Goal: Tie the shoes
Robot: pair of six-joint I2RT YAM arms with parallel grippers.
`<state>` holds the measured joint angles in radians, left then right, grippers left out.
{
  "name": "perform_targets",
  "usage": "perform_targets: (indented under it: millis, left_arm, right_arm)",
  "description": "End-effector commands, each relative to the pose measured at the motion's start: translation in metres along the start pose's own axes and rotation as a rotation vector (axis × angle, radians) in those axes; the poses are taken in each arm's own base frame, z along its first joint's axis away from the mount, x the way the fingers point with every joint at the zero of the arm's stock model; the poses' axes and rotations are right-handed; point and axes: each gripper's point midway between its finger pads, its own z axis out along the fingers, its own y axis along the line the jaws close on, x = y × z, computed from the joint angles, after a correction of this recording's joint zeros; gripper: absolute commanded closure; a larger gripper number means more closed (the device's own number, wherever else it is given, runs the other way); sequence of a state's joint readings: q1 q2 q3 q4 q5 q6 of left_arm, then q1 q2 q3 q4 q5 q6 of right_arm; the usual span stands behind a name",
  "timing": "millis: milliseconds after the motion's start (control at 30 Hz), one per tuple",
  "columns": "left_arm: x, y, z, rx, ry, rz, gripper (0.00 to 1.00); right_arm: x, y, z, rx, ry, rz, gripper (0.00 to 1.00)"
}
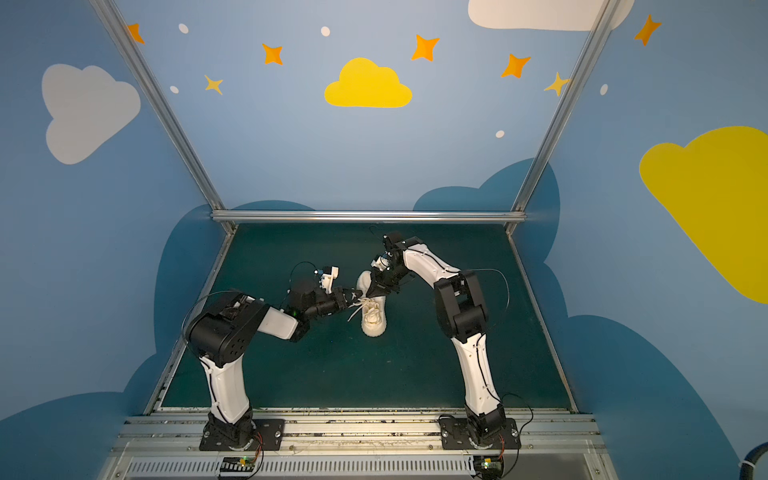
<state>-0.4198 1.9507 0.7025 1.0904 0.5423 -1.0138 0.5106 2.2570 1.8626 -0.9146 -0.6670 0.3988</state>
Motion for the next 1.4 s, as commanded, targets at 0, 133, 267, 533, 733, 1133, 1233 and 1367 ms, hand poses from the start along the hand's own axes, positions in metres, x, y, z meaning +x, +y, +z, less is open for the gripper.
perform_targets:
  millis: [0,133,267,533,733,1133,1233,1367]
  left_arm:
    - [0.002,0.002,0.000,0.010,-0.004,0.009,0.97]
    - [0.001,0.001,-0.001,0.014,-0.011,0.008,0.97]
    - [0.002,0.000,0.000,0.017,-0.008,0.011,0.97]
    - [0.001,0.000,-0.003,0.017,-0.011,0.009,0.97]
    - [0.001,0.001,-0.006,0.014,-0.015,0.009,0.97]
    - [-0.011,0.003,-0.014,-0.012,-0.010,0.039,0.97]
    - [-0.011,0.004,-0.012,-0.010,0.012,0.049,0.97]
    - [-0.014,0.003,-0.011,-0.005,0.031,0.067,0.97]
  right_arm:
    - [0.005,-0.004,0.002,0.038,0.017,-0.002,0.98]
    - [0.004,0.005,-0.006,0.023,-0.010,-0.014,1.00]
    - [0.002,0.015,-0.017,-0.020,-0.052,-0.015,1.00]
    - [-0.001,0.021,-0.036,-0.063,-0.109,-0.006,1.00]
    - [-0.002,0.014,-0.039,-0.069,-0.130,0.020,1.00]
    - [0.003,-0.009,-0.054,-0.073,-0.196,0.069,1.00]
    - [0.007,-0.016,-0.058,-0.078,-0.199,0.084,1.00]
    - [0.013,-0.024,-0.061,-0.073,-0.206,0.098,1.00]
